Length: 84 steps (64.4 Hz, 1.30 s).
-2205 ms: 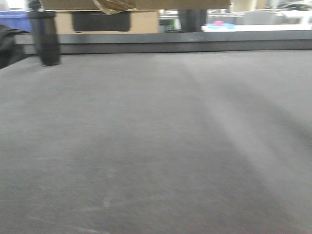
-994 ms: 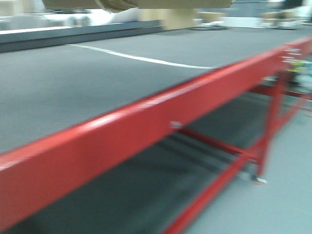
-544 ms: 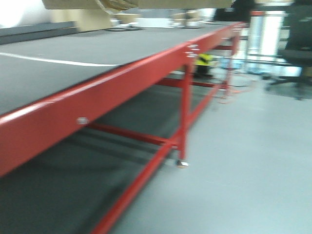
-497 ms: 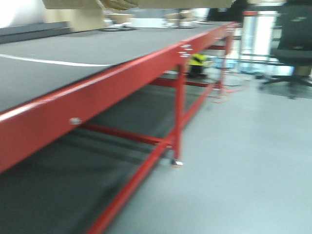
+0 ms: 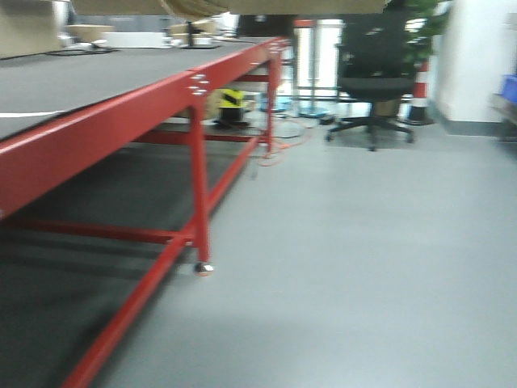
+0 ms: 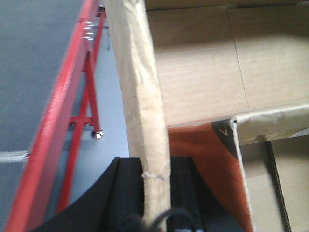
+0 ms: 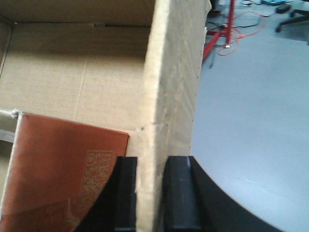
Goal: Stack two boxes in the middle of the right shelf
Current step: 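Hold the boxes in both grippers while driving away from the table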
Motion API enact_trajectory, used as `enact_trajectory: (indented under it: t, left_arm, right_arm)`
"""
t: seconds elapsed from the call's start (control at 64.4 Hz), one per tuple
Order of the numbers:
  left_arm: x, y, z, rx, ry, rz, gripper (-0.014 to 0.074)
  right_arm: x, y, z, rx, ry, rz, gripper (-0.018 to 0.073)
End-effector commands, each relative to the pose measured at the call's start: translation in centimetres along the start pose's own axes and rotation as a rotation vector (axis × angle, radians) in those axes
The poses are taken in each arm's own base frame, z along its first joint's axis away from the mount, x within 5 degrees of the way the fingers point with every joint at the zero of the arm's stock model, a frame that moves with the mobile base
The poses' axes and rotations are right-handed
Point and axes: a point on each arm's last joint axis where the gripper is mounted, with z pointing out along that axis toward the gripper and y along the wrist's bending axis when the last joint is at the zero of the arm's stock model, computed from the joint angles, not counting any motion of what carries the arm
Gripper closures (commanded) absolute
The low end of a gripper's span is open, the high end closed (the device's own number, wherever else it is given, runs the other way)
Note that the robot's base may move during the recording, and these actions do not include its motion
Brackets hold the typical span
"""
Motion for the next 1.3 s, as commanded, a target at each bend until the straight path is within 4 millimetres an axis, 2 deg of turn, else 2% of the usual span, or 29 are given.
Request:
enact_trajectory:
  t: [0.0,1.289]
  left_arm:
    - [-0.63,0.06,-0.9,0.0,-0.05,0.003,0.0707]
    - [-0.63,0.08,-0.9,-0.002,-0.05,0.004,0.0707]
  right_arm:
    - [-1.59,0.21,-1.48,-0.006,-0.123,-0.002,0.0712]
    - [-1.59,0.21,-1.48,-0.006,-0.123,-0.002,0.0712]
